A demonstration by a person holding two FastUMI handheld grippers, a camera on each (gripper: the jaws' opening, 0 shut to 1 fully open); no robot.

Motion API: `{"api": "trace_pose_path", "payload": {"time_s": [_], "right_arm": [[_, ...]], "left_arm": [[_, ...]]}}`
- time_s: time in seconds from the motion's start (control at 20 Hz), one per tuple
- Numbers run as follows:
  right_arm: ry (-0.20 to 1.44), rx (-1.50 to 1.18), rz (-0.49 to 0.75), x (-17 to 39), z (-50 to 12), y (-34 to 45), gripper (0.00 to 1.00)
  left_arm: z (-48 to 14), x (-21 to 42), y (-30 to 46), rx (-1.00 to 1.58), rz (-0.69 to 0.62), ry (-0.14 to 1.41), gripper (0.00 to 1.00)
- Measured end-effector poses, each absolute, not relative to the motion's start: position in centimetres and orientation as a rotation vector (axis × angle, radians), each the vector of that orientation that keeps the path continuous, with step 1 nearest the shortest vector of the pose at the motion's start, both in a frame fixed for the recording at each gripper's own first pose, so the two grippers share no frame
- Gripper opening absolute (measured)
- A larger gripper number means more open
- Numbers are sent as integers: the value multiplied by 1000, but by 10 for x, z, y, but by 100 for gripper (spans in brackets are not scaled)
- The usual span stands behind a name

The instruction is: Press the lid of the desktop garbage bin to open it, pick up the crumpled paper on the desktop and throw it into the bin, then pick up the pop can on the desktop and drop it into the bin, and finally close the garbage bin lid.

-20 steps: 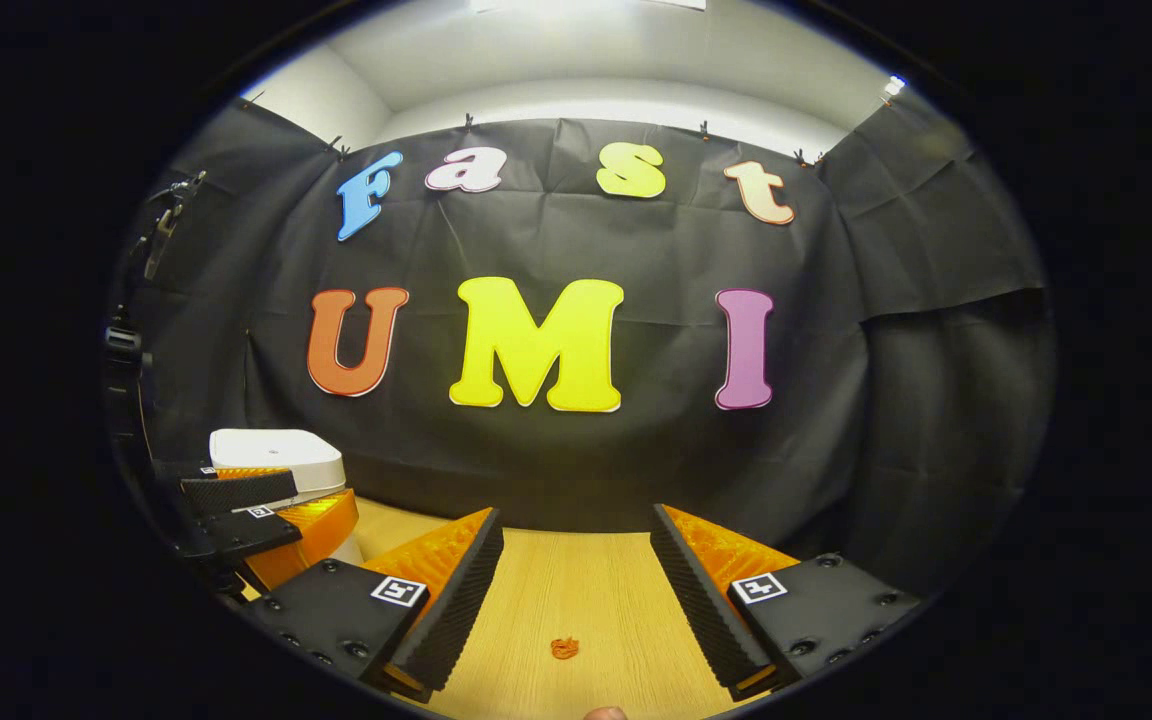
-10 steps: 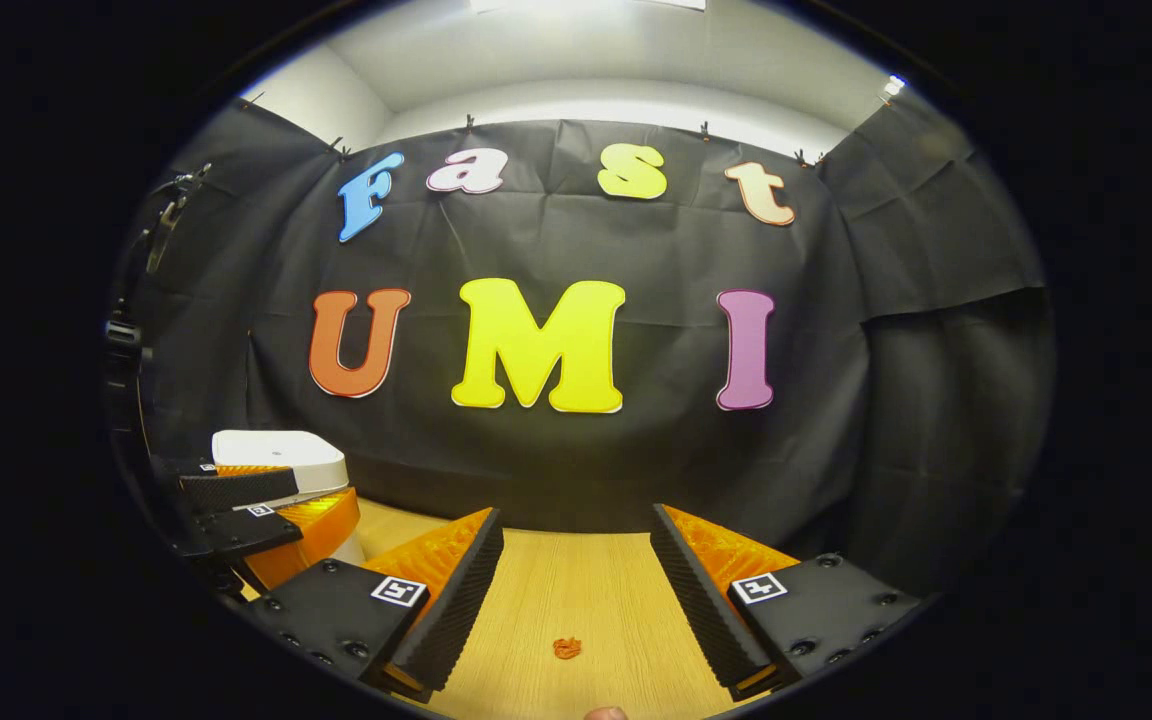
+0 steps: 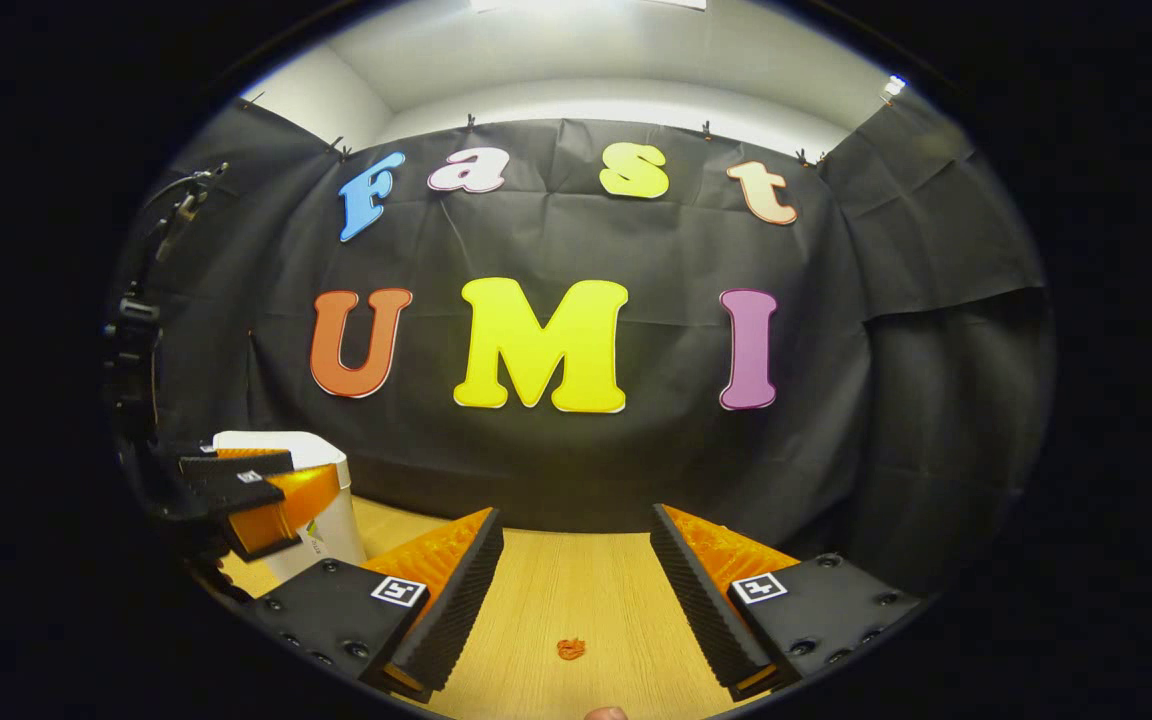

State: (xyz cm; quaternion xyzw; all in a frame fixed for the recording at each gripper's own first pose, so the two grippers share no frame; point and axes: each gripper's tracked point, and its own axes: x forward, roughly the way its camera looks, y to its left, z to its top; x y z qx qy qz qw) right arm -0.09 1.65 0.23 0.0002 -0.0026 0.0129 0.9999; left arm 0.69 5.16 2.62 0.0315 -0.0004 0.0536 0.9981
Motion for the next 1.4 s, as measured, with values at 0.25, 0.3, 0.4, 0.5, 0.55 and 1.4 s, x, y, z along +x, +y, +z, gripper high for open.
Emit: {"api": "trace_pose_path", "payload": {"time_s": [0.25,0.3,0.4,0.5,0.55,1.4], "right_arm": [[-9,15,47,4,6,28,95],[-7,20,55,7,4,31,94],[1,27,70,10,2,39,95],[1,26,78,10,1,44,94],[0,24,81,11,2,46,94],[13,67,117,15,5,38,94]], "left_arm": [[30,25,102,83,197,66,47],[28,27,112,86,213,84,44],[27,32,129,92,241,118,38],[25,35,143,93,261,136,31],[25,37,152,101,275,149,28],[0,57,206,52,386,323,3]]}}
